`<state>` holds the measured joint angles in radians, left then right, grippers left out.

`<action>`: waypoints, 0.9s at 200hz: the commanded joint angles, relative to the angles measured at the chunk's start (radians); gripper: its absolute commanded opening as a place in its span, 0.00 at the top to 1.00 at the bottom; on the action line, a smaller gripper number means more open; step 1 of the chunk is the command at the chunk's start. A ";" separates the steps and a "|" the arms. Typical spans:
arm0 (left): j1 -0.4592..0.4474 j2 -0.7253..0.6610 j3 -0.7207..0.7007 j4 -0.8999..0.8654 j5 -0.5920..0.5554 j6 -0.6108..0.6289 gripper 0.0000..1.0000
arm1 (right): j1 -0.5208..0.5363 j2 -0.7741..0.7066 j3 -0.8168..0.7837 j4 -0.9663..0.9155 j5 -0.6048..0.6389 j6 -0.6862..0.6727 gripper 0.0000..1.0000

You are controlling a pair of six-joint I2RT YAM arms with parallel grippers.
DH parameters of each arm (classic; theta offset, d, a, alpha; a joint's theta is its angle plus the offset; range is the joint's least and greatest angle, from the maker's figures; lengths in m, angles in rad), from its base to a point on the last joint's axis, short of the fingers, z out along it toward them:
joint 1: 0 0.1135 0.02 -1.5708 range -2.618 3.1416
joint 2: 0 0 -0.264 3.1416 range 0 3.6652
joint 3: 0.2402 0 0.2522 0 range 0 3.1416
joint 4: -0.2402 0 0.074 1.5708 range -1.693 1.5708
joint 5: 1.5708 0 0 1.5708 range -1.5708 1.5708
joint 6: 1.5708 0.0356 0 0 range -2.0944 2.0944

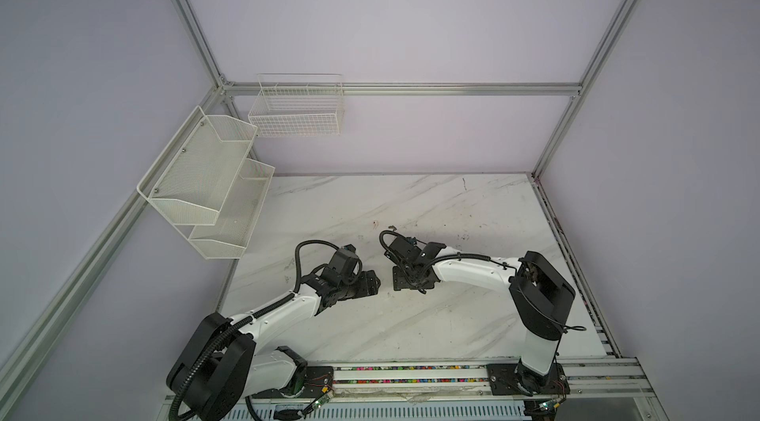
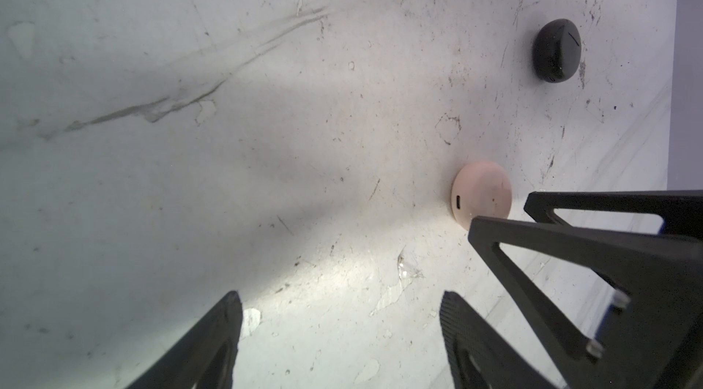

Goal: Insert wireless bluetooth earbuds into charging case
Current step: Pick up the charging case from the center of the table.

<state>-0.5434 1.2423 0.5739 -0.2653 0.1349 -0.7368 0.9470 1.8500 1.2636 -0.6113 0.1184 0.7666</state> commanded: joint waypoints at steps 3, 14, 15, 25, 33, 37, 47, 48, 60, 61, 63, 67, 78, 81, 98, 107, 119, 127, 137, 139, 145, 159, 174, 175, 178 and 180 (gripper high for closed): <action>0.006 -0.029 -0.021 0.003 0.005 0.025 0.18 | -0.008 0.025 -0.002 0.030 0.009 0.035 0.28; 0.009 -0.031 -0.020 0.002 0.006 0.025 0.18 | -0.011 0.036 0.002 0.036 0.011 0.030 0.29; 0.009 -0.031 -0.020 0.001 0.006 0.025 0.18 | -0.011 0.037 0.002 0.036 0.010 0.029 0.29; 0.008 -0.032 -0.020 0.003 0.008 0.025 0.18 | -0.013 0.048 0.006 0.032 0.014 0.027 0.30; 0.010 -0.033 -0.020 0.003 0.009 0.024 0.18 | -0.017 0.054 0.001 0.029 0.020 0.027 0.31; 0.009 -0.033 -0.021 0.003 0.008 0.024 0.18 | -0.017 0.055 0.000 0.029 0.022 0.027 0.31; 0.010 -0.035 -0.022 0.003 0.009 0.024 0.18 | -0.025 0.056 -0.007 0.027 0.028 0.025 0.32; 0.010 -0.034 -0.022 0.003 0.009 0.024 0.18 | -0.026 0.055 -0.009 0.027 0.029 0.024 0.32; 0.010 -0.036 -0.024 0.004 0.008 0.023 0.18 | -0.030 0.051 -0.016 0.028 0.037 0.021 0.34; 0.010 -0.036 -0.025 0.004 0.007 0.023 0.18 | -0.031 0.050 -0.016 0.028 0.038 0.021 0.34; 0.010 -0.036 -0.025 0.005 0.008 0.022 0.18 | -0.031 0.049 -0.018 0.028 0.039 0.020 0.35; 0.010 -0.035 -0.025 0.005 0.008 0.022 0.18 | -0.033 0.048 -0.018 0.028 0.042 0.020 0.35; 0.010 -0.034 -0.024 0.009 0.010 0.021 0.18 | -0.032 0.050 -0.018 0.028 0.046 0.017 0.36; 0.010 -0.033 -0.024 0.009 0.012 0.020 0.18 | -0.032 0.051 -0.018 0.028 0.048 0.018 0.37; 0.010 -0.031 -0.025 0.008 0.014 0.020 0.18 | -0.033 0.061 -0.020 0.035 0.047 0.012 0.37; 0.010 -0.031 -0.025 0.007 0.014 0.020 0.18 | -0.032 0.065 -0.021 0.039 0.041 0.011 0.38; 0.010 -0.034 -0.025 0.004 0.014 0.022 0.18 | -0.032 0.067 -0.023 0.046 0.034 0.013 0.40; 0.010 -0.038 -0.024 0.001 0.011 0.022 0.18 | -0.032 0.064 -0.025 0.048 0.031 0.015 0.40; 0.010 -0.041 -0.024 -0.001 0.009 0.022 0.18 | -0.032 0.061 -0.023 0.038 0.038 0.016 0.41; 0.010 -0.041 -0.024 -0.002 0.008 0.022 0.18 | -0.031 0.060 -0.019 0.035 0.037 0.017 0.40; 0.010 -0.043 -0.025 -0.002 0.008 0.022 0.18 | -0.030 0.056 -0.021 0.027 0.035 0.022 0.39; 0.010 -0.042 -0.022 -0.004 0.007 0.024 0.18 | -0.030 0.044 -0.034 0.018 0.029 0.044 0.38; 0.010 -0.038 -0.020 -0.003 0.006 0.026 0.18 | -0.030 0.028 -0.058 0.006 0.029 0.064 0.37; 0.009 -0.038 -0.020 -0.003 0.006 0.026 0.18 | -0.031 0.026 -0.059 0.005 0.029 0.065 0.37; 0.010 -0.037 -0.020 -0.002 0.009 0.026 0.18 | -0.031 0.024 -0.063 0.003 0.028 0.066 0.36; 0.010 -0.036 -0.019 0.000 0.008 0.026 0.18 | -0.030 0.021 -0.065 0.001 0.028 0.066 0.36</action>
<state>-0.5377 1.2236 0.5739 -0.2718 0.1349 -0.7300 0.9161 1.8927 1.2423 -0.5640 0.1375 0.7860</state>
